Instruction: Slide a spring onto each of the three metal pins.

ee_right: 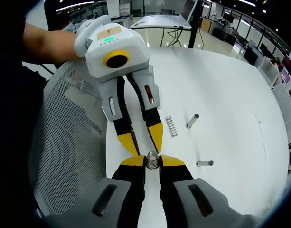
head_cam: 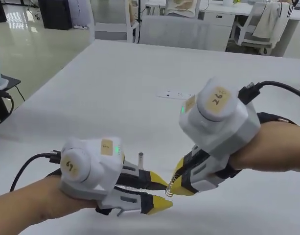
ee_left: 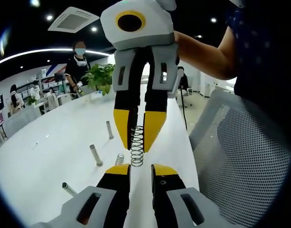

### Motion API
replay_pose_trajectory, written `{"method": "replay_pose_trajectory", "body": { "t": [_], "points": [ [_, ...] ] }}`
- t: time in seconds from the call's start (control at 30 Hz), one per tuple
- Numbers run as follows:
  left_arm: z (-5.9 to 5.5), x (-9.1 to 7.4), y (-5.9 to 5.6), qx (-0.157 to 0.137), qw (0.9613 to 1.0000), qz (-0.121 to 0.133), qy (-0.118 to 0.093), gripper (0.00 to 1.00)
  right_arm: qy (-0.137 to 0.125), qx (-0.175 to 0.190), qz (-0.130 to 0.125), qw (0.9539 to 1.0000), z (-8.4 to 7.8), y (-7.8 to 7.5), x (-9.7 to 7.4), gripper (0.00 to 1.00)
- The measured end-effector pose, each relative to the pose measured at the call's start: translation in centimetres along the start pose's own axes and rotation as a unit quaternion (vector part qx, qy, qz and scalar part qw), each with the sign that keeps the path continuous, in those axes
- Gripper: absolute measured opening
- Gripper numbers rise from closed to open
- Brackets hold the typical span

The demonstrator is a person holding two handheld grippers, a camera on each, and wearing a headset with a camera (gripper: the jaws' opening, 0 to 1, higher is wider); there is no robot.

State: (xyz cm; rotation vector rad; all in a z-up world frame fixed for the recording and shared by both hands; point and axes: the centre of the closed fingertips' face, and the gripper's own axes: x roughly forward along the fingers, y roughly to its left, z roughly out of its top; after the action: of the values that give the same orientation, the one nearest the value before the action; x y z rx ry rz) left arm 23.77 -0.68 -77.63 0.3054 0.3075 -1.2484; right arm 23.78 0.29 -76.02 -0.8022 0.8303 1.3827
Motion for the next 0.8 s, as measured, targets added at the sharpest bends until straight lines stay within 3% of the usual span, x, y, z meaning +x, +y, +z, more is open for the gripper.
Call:
{"method": "replay_pose_trajectory", "body": {
  "t": [0.47,0.63,0.8],
  "points": [
    [-0.4,-1.2,0.8,-0.024,0.9996,0.014,0.001,0.23,0.01,0.039,-0.044,0.9982,-3.4,-3.2,-2.9,0.08],
    [-0.6,-2.6,1.4,-0.029,0.9992,0.025,0.009,0.28,0.009,0.055,-0.057,0.9969,-4.4,-4.2,-4.0,0.08],
    [0.1,-4.0,2.1,-0.028,0.9987,0.042,0.004,0.3,0.008,0.065,-0.065,0.9958,-5.0,-4.9,-4.7,0.08]
  ]
}}
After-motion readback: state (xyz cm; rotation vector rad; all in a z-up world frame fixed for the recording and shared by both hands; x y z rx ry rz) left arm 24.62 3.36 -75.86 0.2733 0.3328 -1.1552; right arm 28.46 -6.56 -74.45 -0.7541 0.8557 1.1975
